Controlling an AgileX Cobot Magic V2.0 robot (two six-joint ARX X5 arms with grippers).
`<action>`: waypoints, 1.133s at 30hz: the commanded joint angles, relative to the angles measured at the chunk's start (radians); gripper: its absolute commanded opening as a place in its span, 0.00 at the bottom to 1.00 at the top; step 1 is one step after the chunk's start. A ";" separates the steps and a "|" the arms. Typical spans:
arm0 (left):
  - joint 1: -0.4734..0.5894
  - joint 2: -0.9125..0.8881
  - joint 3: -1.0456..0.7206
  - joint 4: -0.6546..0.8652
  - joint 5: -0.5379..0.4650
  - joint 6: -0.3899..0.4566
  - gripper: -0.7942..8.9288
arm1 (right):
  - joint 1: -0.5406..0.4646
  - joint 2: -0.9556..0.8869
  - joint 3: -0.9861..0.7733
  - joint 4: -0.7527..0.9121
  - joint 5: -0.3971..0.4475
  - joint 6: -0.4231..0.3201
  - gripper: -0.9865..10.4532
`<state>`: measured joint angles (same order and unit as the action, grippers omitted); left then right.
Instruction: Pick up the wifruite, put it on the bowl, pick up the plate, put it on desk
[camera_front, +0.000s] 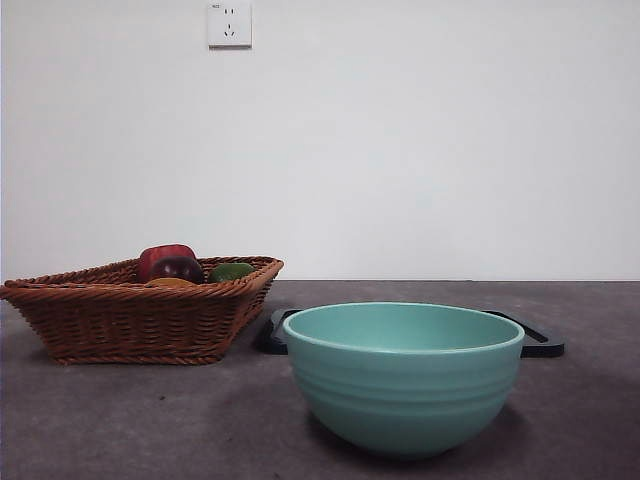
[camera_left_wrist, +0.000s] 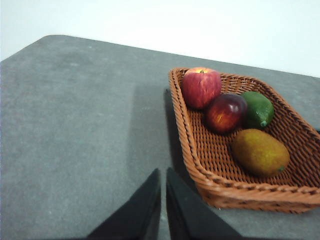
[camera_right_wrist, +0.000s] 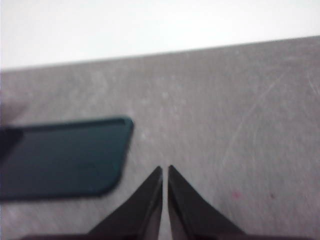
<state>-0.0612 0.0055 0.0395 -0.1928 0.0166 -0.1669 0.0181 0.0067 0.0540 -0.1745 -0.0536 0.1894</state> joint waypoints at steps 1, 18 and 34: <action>0.001 -0.002 0.042 0.006 -0.003 -0.035 0.10 | 0.006 -0.002 0.045 0.017 -0.002 0.106 0.10; 0.000 0.021 0.391 -0.236 0.003 -0.109 0.10 | 0.106 0.029 0.318 -0.198 -0.123 0.327 0.09; 0.000 0.226 0.821 -0.611 0.291 -0.036 0.10 | 0.178 0.187 0.679 -0.503 -0.313 0.220 0.10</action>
<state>-0.0612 0.2115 0.8341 -0.7925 0.2878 -0.2390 0.1890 0.1825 0.7132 -0.6712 -0.3645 0.4507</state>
